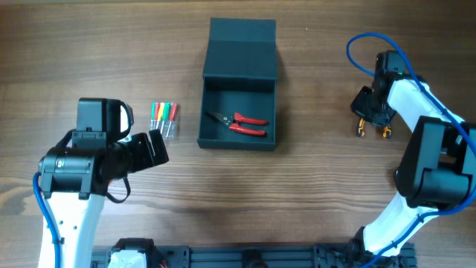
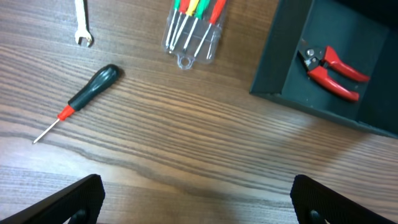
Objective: Pack container
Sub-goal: 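Grasp the orange-black pliers with the right gripper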
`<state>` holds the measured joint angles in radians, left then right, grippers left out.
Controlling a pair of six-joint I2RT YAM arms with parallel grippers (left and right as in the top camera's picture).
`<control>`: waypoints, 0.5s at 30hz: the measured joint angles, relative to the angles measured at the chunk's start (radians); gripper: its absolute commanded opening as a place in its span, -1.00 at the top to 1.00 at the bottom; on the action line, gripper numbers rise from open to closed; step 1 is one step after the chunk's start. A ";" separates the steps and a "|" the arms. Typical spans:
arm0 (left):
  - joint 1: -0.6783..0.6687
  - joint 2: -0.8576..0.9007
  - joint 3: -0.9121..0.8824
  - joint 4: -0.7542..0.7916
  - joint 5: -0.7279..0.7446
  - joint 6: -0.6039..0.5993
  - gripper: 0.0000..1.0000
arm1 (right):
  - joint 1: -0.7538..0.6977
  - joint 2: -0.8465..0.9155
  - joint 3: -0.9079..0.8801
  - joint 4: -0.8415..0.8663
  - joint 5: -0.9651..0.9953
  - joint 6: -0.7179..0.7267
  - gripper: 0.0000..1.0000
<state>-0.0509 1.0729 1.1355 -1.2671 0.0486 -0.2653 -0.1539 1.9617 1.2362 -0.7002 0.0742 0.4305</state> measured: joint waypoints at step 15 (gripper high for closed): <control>0.000 -0.001 0.000 0.007 0.000 0.000 -0.99 | 0.369 -0.354 0.215 -0.308 -0.114 -0.434 0.92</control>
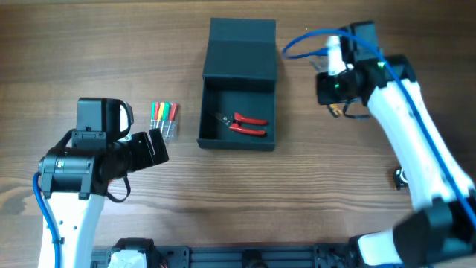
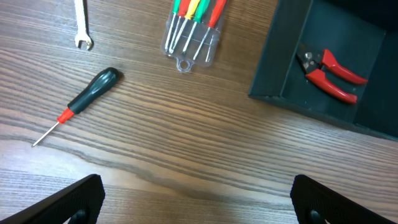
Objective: Pack container
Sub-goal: 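Grasp the orange-black pliers with the right gripper, then carry the pliers into the green box and release them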
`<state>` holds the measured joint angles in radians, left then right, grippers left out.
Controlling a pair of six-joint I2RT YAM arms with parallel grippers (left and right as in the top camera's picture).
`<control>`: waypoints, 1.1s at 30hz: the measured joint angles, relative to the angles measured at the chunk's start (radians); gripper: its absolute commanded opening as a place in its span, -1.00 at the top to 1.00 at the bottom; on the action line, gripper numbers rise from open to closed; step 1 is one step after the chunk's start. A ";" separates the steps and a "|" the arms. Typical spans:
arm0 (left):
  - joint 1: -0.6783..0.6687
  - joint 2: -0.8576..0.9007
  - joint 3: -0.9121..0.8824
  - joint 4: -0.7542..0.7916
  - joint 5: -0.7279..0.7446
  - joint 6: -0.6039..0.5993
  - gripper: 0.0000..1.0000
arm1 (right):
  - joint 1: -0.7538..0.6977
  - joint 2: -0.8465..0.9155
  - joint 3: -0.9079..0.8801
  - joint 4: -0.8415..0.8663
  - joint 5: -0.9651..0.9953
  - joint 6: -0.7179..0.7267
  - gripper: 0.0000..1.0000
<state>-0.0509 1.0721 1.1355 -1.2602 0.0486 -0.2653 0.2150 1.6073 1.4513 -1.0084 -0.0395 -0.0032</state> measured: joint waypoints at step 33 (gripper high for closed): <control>0.224 0.000 0.000 0.037 -0.073 -0.037 -1.00 | 0.386 0.058 0.016 0.156 -0.125 -0.422 0.91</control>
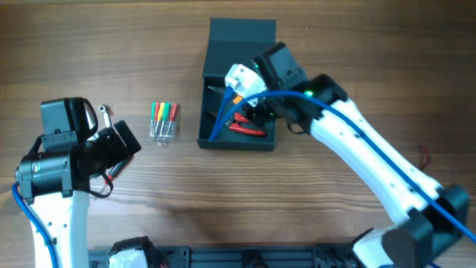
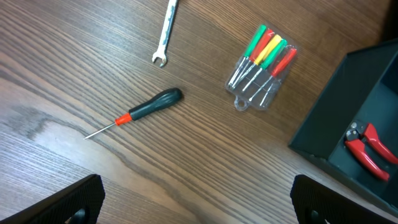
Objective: Pack container
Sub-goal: 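Carry the pliers into the green box and release them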
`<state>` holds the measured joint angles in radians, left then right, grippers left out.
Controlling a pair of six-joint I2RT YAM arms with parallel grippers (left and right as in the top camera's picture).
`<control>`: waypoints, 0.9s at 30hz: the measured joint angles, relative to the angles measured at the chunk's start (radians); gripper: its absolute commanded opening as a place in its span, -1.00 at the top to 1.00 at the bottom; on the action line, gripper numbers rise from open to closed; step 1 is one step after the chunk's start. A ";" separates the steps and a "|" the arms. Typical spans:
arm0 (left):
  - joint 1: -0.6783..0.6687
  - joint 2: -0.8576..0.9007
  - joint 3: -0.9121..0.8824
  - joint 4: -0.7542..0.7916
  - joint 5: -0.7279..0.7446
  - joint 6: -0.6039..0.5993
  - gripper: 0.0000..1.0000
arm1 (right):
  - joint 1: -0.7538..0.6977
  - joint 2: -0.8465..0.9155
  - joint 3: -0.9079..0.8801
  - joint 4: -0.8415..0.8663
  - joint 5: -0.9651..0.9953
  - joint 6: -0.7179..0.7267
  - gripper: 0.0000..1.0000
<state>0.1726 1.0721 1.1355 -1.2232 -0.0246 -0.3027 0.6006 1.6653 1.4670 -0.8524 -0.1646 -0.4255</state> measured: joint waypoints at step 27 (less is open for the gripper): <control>0.000 0.000 0.000 0.000 0.008 0.000 -1.00 | 0.000 0.381 0.000 0.102 -0.065 -0.208 -0.17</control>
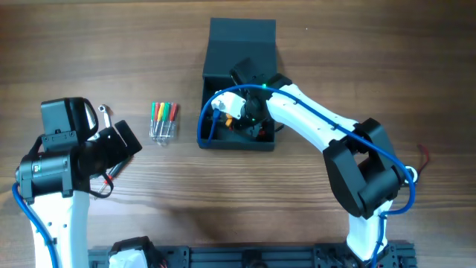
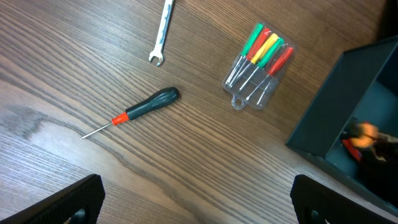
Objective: Pack container
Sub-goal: 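Carry the pliers into the green box and release them, then move the right gripper over the black round cable item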
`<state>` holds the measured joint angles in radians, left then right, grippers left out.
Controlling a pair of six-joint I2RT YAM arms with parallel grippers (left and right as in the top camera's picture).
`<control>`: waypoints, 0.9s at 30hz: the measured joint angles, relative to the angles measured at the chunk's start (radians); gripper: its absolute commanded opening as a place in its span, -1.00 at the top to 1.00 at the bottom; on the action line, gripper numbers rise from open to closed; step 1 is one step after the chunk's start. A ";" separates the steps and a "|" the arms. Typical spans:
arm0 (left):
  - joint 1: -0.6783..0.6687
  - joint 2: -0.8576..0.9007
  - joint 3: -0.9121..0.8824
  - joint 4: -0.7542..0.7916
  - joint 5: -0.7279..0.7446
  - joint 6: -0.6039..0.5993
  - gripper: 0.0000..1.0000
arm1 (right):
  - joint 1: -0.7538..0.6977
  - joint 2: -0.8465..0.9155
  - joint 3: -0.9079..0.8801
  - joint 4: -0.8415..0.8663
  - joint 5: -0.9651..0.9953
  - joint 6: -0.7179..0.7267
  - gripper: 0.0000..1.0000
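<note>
A black box [image 1: 238,143] stands open at mid-table, its lid [image 1: 242,33] folded back. My right gripper [image 1: 242,123] is down inside it, with something orange [image 1: 225,112] at its fingers; how the jaws stand is hidden. In the left wrist view that gripper [image 2: 376,150] and the orange bit [image 2: 364,130] cover most of the red pliers [image 2: 349,145] in the box [image 2: 323,106]. My left gripper [image 2: 199,208] hangs open over bare wood at the left [image 1: 125,143]. A black screwdriver [image 2: 134,112], a wrench [image 2: 160,31] and a pack of coloured screwdrivers [image 2: 258,65] lie ahead of it.
The screwdriver pack [image 1: 163,119] lies left of the box, and the wrench [image 1: 104,112] peeks out beside the left arm. A thin red thing [image 1: 424,152] lies at the far right. The right arm's blue cable [image 1: 212,123] loops over the box's left wall.
My right gripper was above the back of the box and is now low inside it, over the pliers. The left arm has hardly shifted.
First my right gripper was at the far right of the table, at an orange-tipped thing. Then it was beside the box lid with orange showing at its fingers, later over the box, now inside it. The left arm moved leftwards, bringing the wrench into view.
</note>
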<state>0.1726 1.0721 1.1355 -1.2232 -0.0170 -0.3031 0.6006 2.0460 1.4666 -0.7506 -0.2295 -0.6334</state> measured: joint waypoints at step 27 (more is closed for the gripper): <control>0.000 0.000 0.000 -0.010 0.007 -0.003 -1.00 | -0.366 -0.413 0.364 -0.484 0.452 1.072 -0.65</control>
<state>0.1726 1.0718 1.1355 -1.2335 -0.0097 -0.3058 0.2344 1.6329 1.8301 -1.2346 0.2222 0.4385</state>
